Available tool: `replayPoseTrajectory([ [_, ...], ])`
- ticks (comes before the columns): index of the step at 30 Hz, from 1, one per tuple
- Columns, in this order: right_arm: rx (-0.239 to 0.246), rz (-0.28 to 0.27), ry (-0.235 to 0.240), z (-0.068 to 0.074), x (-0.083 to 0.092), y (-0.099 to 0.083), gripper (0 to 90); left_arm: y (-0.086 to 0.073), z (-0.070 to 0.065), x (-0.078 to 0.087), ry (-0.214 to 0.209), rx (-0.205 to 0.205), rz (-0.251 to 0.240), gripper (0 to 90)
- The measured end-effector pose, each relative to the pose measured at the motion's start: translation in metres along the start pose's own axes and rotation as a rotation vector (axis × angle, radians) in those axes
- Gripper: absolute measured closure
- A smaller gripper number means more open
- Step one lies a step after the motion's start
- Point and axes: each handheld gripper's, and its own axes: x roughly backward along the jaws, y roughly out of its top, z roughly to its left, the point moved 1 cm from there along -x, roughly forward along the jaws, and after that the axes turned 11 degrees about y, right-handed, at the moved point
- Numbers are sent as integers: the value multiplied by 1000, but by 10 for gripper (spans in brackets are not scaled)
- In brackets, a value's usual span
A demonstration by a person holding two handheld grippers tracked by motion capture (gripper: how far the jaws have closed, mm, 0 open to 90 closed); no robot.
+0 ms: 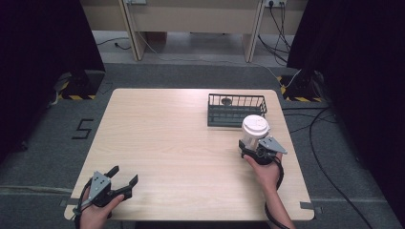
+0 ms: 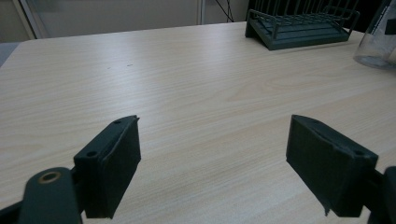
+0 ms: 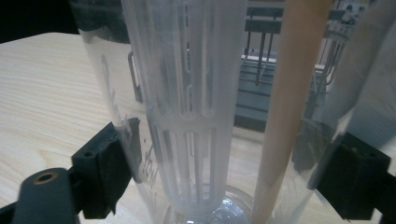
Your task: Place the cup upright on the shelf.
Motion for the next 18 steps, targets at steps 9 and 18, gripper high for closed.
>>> replayPoseTrajectory([
  [9,12,-1,9,1,-1,1,183,0,0,0,-2,2,0,172],
  [18,23,-33,13,4,1,12,184,0,0,0,-2,1,-1,172],
])
